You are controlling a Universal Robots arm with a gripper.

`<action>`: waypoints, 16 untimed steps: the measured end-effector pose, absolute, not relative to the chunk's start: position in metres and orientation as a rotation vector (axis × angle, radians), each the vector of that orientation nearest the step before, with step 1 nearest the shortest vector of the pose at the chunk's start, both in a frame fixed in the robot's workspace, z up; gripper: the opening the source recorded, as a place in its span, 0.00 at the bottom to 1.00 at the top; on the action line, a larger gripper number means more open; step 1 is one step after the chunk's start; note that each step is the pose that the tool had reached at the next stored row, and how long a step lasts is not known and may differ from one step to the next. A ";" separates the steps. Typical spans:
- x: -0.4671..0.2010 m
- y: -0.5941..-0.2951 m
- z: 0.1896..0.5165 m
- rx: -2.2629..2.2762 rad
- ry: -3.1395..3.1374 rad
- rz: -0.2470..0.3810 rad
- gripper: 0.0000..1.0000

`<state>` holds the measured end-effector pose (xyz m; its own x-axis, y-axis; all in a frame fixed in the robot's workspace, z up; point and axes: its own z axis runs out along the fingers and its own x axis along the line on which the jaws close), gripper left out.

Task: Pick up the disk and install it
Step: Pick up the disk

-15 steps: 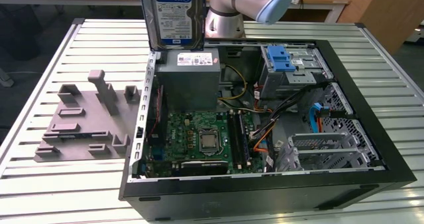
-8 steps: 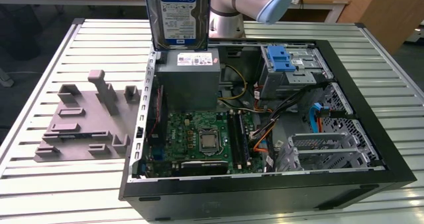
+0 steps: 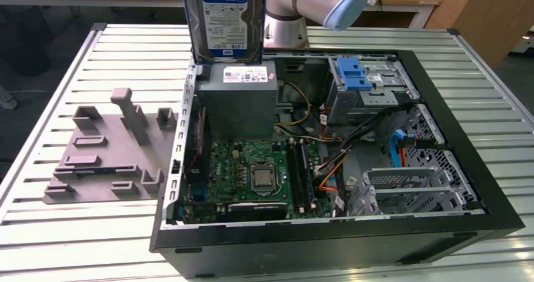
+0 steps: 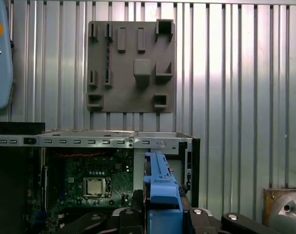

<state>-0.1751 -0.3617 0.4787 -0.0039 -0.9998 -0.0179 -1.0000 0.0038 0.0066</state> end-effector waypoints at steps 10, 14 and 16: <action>-0.166 -0.365 0.479 -2.211 2.220 0.027 0.36; -0.158 -0.365 0.479 -2.211 2.220 0.027 0.36; -0.153 -0.366 0.479 -2.211 2.220 0.027 0.36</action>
<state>-0.1534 -0.3655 0.4787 -0.0040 -0.9998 -0.0179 -1.0000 0.0039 0.0066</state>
